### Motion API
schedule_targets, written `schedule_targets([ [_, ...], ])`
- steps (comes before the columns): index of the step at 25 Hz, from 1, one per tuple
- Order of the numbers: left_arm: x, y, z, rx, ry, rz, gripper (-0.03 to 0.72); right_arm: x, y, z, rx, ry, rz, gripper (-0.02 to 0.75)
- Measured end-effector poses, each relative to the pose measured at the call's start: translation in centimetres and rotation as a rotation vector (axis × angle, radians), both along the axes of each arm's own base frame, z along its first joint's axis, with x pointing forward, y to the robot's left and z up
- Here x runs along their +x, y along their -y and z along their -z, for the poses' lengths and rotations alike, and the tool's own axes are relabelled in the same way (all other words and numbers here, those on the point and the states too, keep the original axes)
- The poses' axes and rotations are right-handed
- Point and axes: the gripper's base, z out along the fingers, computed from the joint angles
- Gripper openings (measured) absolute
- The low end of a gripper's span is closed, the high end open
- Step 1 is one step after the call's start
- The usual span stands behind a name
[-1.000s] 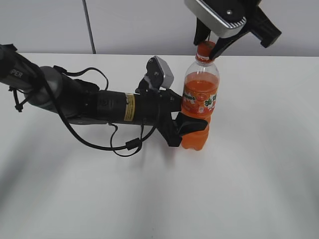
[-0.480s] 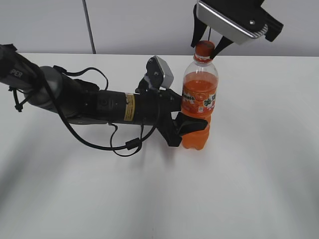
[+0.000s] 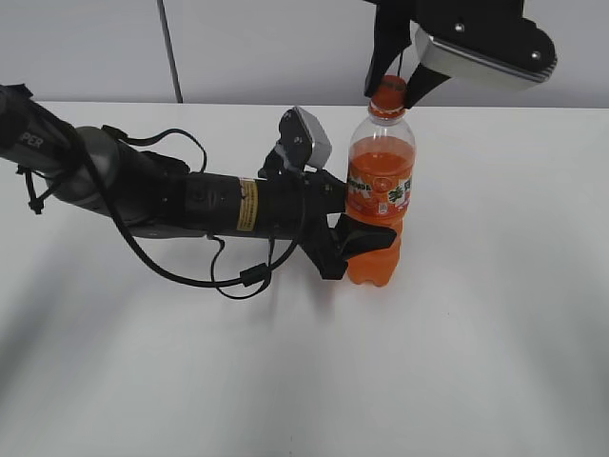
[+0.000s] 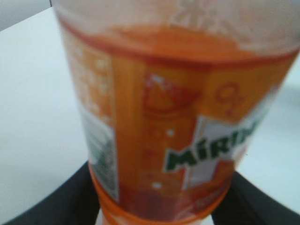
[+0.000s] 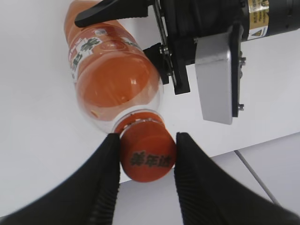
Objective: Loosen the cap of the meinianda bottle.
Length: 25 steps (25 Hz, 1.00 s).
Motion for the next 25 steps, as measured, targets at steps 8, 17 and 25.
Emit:
schedule_targets([
  [8,0.0,0.0,0.0,-0.001,-0.001,-0.003,0.409,-0.3,0.2,-0.6,-0.006,0.027,-0.022,0.272],
  [17,0.0,0.0,0.0,0.0,-0.001,-0.005,0.409,-1.0,0.6,-2.1,0.019,0.054,-0.01,0.27],
  [25,0.0,0.0,0.0,0.0,-0.001,-0.005,0.409,-2.3,2.2,-4.9,0.131,0.029,0.421,0.27],
])
